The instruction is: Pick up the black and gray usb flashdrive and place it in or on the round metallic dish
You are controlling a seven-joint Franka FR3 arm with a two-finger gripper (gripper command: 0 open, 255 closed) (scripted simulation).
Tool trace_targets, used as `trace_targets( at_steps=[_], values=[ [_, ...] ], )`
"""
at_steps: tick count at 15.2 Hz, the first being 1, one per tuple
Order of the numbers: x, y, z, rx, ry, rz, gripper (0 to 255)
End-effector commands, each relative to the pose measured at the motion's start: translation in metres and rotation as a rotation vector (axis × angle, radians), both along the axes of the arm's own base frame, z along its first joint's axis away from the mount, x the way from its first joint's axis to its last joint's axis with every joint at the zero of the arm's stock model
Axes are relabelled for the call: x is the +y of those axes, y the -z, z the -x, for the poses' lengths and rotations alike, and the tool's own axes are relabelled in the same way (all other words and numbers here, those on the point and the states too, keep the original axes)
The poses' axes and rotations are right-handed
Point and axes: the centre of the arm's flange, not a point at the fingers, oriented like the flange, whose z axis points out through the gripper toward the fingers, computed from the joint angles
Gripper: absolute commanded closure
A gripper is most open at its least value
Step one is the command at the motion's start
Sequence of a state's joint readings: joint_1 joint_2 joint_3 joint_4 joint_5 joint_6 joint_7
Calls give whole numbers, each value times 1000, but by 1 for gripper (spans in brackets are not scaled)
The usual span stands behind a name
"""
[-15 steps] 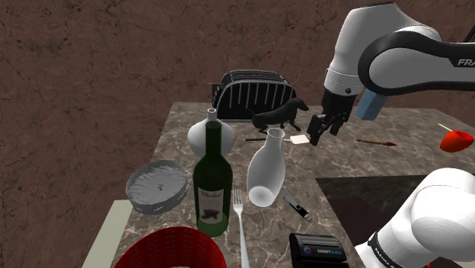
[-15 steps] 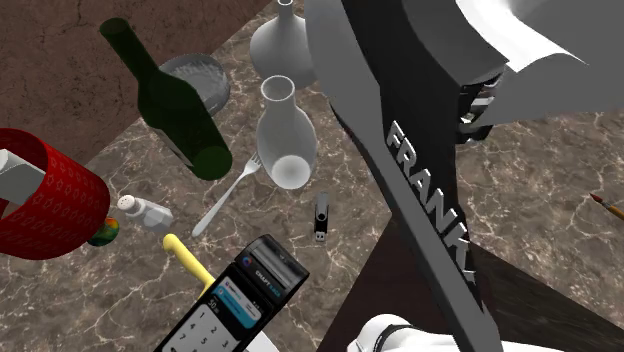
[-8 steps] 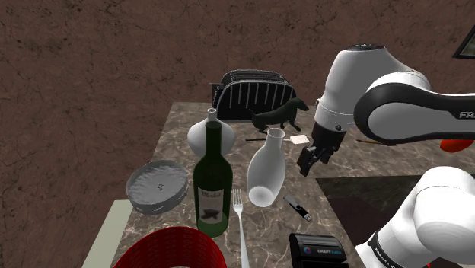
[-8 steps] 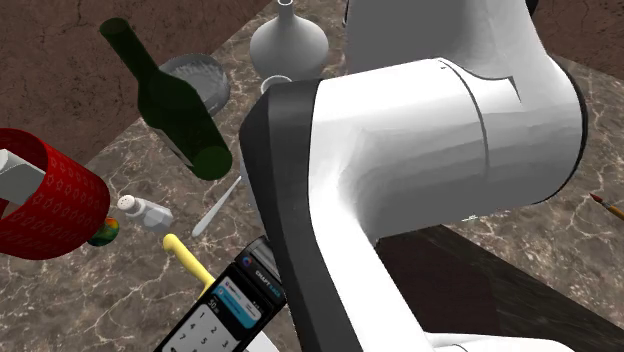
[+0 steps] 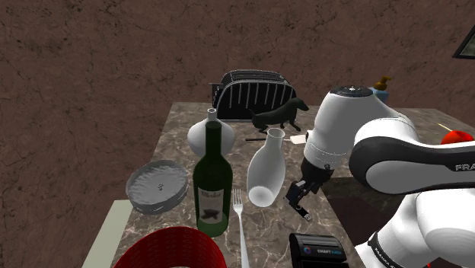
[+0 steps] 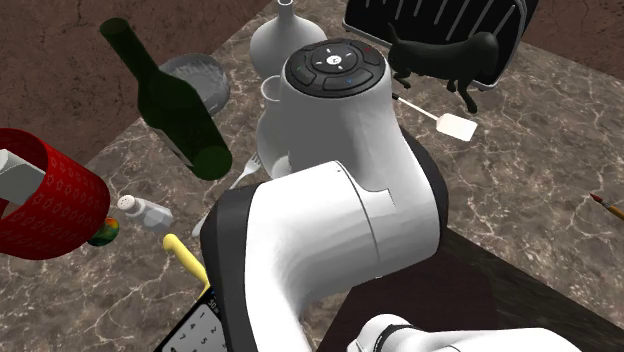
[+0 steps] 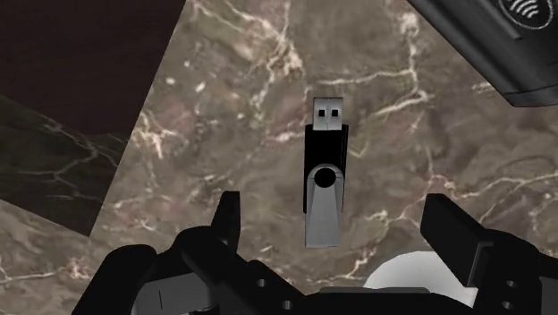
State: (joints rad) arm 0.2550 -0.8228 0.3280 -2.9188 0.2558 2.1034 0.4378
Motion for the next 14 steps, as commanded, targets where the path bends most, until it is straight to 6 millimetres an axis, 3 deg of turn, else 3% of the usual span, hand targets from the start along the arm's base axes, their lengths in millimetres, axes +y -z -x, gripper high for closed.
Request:
trace_targets(
  at_steps=[1,7,14],
  values=[
    [3,11,1,-1,0,-2,0],
    [3,41,1,-1,0,-2,0],
    [3,41,1,-1,0,-2,0]
  ],
)
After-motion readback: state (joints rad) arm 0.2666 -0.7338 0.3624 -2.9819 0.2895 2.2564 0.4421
